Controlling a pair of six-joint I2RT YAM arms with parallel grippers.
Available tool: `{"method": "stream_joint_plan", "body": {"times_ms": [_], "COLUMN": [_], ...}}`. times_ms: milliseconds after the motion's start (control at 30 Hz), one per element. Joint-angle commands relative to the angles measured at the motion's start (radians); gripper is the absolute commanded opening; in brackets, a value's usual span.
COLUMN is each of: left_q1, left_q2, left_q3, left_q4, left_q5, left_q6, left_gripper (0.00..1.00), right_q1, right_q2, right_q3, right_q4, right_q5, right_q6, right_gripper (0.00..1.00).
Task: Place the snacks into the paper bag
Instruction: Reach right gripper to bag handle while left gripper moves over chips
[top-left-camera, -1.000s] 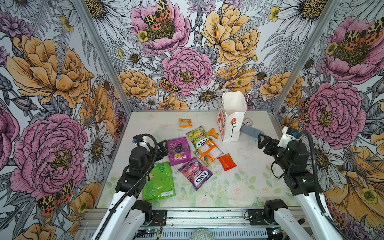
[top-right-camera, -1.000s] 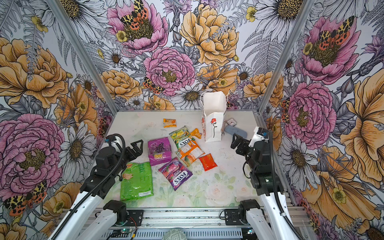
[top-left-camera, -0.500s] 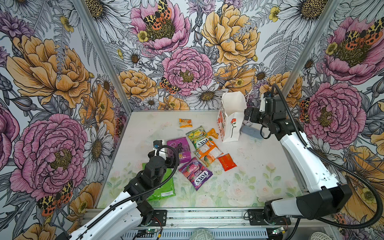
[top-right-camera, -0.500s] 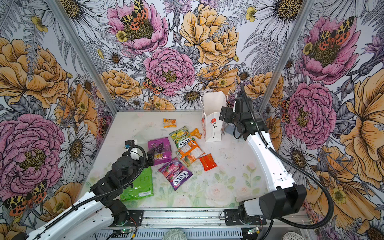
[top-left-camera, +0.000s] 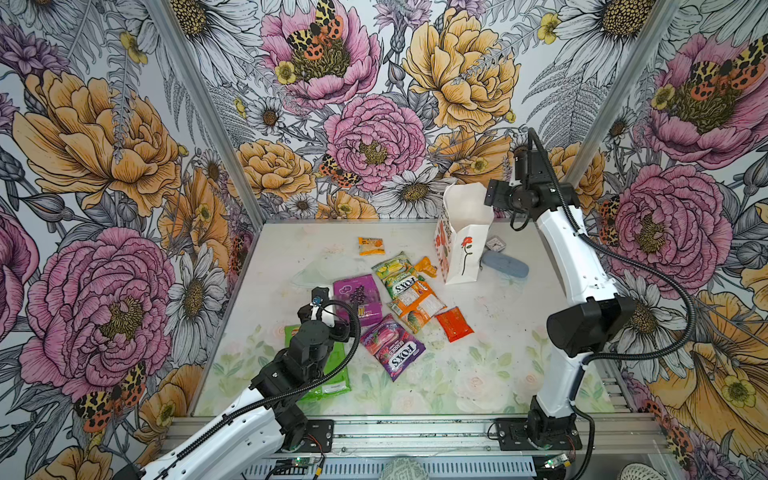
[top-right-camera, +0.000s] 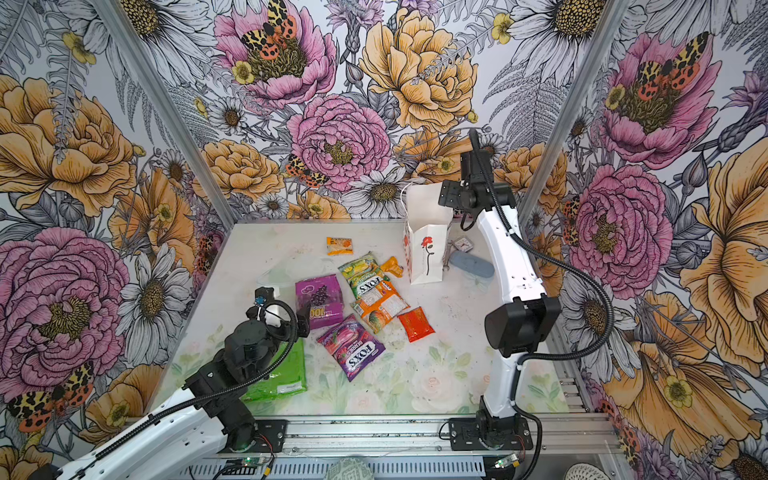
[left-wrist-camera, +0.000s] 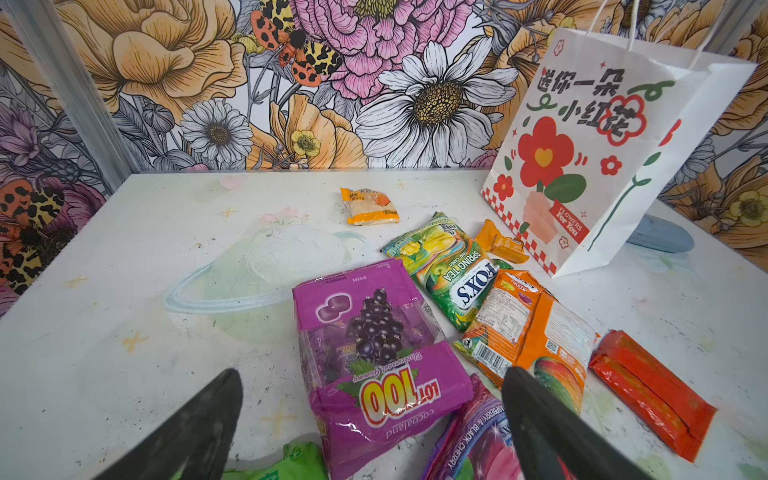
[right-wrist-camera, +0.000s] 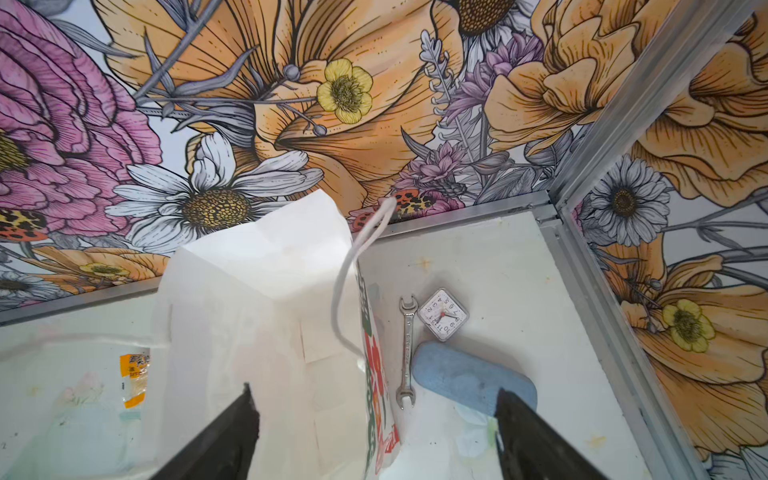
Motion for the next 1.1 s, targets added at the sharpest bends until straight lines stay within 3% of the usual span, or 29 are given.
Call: {"method": "stream_joint_plan", "body": {"times_ms": [0, 67, 300, 733, 1067], "left_q1": [0.010, 0.009, 0.011, 0.011, 0.018], "left_q2": [-0.014, -0.023, -0.023, 0.033, 0.033], "left_q3": [-0.011, -0.016, -0.021, -0.019, -0.026], "left_q4": [0.029, 0.030, 0.037, 0.051, 0.058], "left_q5": [-0.028, -0.028, -0.030, -0.030, -0.031], "left_q6": [0.011, 0.010, 0.009, 0.009, 0.006], "left_gripper": [0.99, 0.99, 0.99, 0.99, 0.99], "right_q1": [-0.003, -0.003, -0.015, -0.038, -0.037], "right_q2": [0.117, 0.172, 0.247, 0.336, 0.312], "right_q3": [0.188, 0.266, 0.300, 0.355, 0.355], "right_q4": [-0.188, -0.234, -0.241, -0.237, -0.234], "right_q5": [0.028, 0.046, 0.024, -0.074, -0.086], "right_q6": [-0.023, -0.030, -0.042, -0.040, -0.030], "right_gripper": [0.88, 0.86, 0.77, 0.37, 0.02]}}
